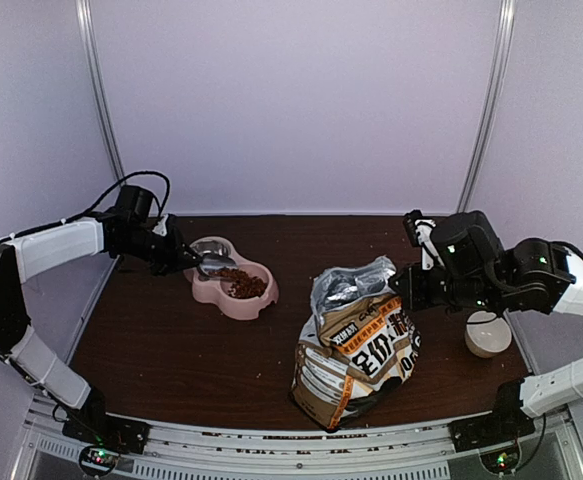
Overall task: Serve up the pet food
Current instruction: Place the pet food in the pet food bowl, then insert the spatula into the pet food bag.
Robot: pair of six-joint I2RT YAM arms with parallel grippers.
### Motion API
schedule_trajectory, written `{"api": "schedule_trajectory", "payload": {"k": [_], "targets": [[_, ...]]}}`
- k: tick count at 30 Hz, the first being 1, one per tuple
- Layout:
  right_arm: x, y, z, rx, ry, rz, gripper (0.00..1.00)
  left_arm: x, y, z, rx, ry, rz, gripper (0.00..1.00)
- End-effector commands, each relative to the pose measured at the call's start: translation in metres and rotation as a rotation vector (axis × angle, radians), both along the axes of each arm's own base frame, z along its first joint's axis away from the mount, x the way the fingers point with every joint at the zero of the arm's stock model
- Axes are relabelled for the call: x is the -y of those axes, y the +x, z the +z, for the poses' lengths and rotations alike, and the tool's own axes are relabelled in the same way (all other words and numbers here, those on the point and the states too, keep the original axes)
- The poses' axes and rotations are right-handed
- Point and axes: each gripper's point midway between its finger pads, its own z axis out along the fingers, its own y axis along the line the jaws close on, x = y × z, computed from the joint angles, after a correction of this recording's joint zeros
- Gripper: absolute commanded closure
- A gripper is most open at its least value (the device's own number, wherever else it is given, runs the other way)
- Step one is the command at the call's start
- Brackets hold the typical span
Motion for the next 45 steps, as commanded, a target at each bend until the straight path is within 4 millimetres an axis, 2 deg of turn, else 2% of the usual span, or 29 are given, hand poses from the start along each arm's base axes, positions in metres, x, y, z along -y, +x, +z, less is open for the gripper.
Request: {"api": "schedule_trajectory", "payload": {"k": [1, 6, 11, 15, 17, 19, 20, 23, 25, 27, 30, 33, 36, 38, 41, 45], "targets": [[0.001, 0.004, 0.006, 0.016, -0.01, -0.006, 1.0, -0.001, 0.011, 0.013, 0.09, 0.107, -0.058, 1.0], [0.0, 0.005, 0.008, 0.02, -0.014, -0.002, 1.0, 0.007, 0.011, 0.014, 0.107, 0.164, -0.111, 1.0], [0.001, 0.005, 0.011, 0.025, -0.016, -0.002, 1.0, 0.005, 0.008, 0.013, 0.126, 0.281, -0.163, 1.0], [0.002, 0.006, 0.013, 0.029, -0.015, -0.006, 1.0, 0.004, 0.008, 0.024, 0.168, 0.322, -0.184, 1.0], [0.002, 0.006, 0.015, 0.032, -0.013, -0.007, 1.0, 0.006, 0.009, 0.036, 0.201, 0.313, -0.185, 1.0], [0.002, 0.005, 0.016, 0.031, -0.009, -0.002, 1.0, 0.008, 0.011, 0.057, 0.251, 0.293, -0.184, 1.0], [0.002, 0.005, 0.018, 0.033, -0.008, 0.002, 0.97, 0.009, 0.011, 0.07, 0.281, 0.28, -0.182, 1.0], [0.003, 0.003, 0.025, 0.039, 0.003, 0.01, 0.75, 0.015, 0.008, 0.125, 0.403, 0.223, -0.177, 1.0], [0.006, 0.001, 0.033, 0.049, 0.021, 0.012, 0.62, 0.024, -0.003, 0.158, 0.471, 0.188, -0.201, 1.0], [0.009, -0.002, 0.044, 0.063, 0.053, 0.016, 0.53, 0.04, -0.021, 0.183, 0.502, 0.151, -0.264, 1.0], [0.014, -0.005, 0.06, 0.086, 0.093, 0.019, 0.46, 0.078, -0.059, 0.21, 0.527, 0.098, -0.395, 1.0], [0.023, -0.005, 0.067, 0.106, 0.105, 0.011, 0.42, 0.108, -0.095, 0.227, 0.532, 0.062, -0.499, 1.0], [0.032, -0.004, 0.065, 0.105, 0.092, -0.007, 0.41, 0.135, -0.126, 0.237, 0.527, 0.037, -0.577, 1.0], [0.032, -0.006, 0.064, 0.099, 0.091, 0.0, 0.39, 0.152, -0.144, 0.236, 0.511, 0.039, -0.627, 1.0], [0.026, -0.007, 0.065, 0.09, 0.104, 0.028, 0.33, 0.171, -0.16, 0.225, 0.48, 0.089, -0.678, 1.0], [0.013, -0.004, 0.063, 0.079, 0.107, 0.048, 0.32, 0.188, -0.172, 0.206, 0.445, 0.144, -0.729, 1.0]]}}
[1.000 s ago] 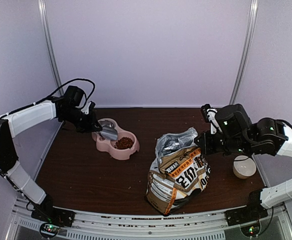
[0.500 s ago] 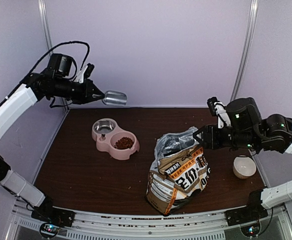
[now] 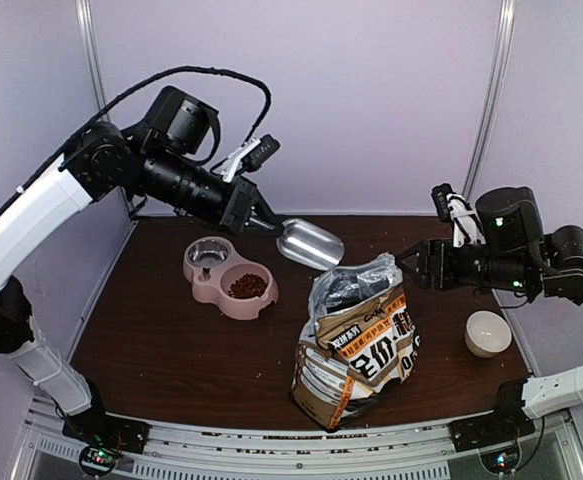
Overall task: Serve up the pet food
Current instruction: Insert the spatula into the pet food bag.
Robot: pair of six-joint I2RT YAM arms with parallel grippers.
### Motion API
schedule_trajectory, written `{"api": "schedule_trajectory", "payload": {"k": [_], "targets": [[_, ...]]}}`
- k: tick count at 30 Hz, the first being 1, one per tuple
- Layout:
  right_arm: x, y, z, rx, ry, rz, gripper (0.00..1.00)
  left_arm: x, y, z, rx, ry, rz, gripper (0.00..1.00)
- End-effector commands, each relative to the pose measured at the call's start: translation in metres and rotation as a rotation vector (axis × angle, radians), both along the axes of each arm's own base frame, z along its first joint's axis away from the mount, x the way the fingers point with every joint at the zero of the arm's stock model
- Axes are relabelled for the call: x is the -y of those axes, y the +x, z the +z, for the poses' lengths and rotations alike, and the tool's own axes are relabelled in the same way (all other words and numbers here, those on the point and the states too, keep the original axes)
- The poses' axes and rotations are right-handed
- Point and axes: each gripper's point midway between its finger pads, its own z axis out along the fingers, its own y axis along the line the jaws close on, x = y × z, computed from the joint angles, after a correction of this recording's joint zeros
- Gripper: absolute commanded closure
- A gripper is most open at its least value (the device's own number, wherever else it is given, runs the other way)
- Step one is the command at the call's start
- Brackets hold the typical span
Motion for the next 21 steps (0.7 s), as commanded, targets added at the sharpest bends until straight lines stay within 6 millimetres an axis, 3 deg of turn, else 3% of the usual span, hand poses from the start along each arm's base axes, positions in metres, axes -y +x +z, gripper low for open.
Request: {"api": "schedule_trajectory", "payload": {"k": [1, 7, 11, 15, 17, 21], "targets": [[-0.014, 0.004, 0.005, -0.005, 0.008, 0.03, 0.33, 0.008, -0.004, -0.024, -0.017, 0.105, 0.015, 1.0], [-0.018, 0.017, -0.02, -0.049, -0.136, -0.01, 0.45, 0.026, -0.014, -0.047, 0.004, 0.248, -0.032, 1.0], [-0.015, 0.018, -0.031, -0.07, -0.181, -0.032, 0.73, 0.037, -0.016, -0.071, 0.019, 0.347, -0.036, 1.0], [-0.012, 0.017, -0.032, -0.068, -0.154, -0.044, 1.0, 0.034, -0.002, -0.124, 0.074, 0.556, 0.046, 1.0], [-0.014, 0.015, -0.031, -0.068, -0.126, -0.041, 1.0, 0.036, 0.001, -0.153, 0.084, 0.626, 0.088, 1.0], [-0.02, 0.013, -0.037, -0.074, -0.098, -0.028, 1.0, 0.059, 0.001, -0.212, 0.043, 0.608, 0.122, 1.0]]}}
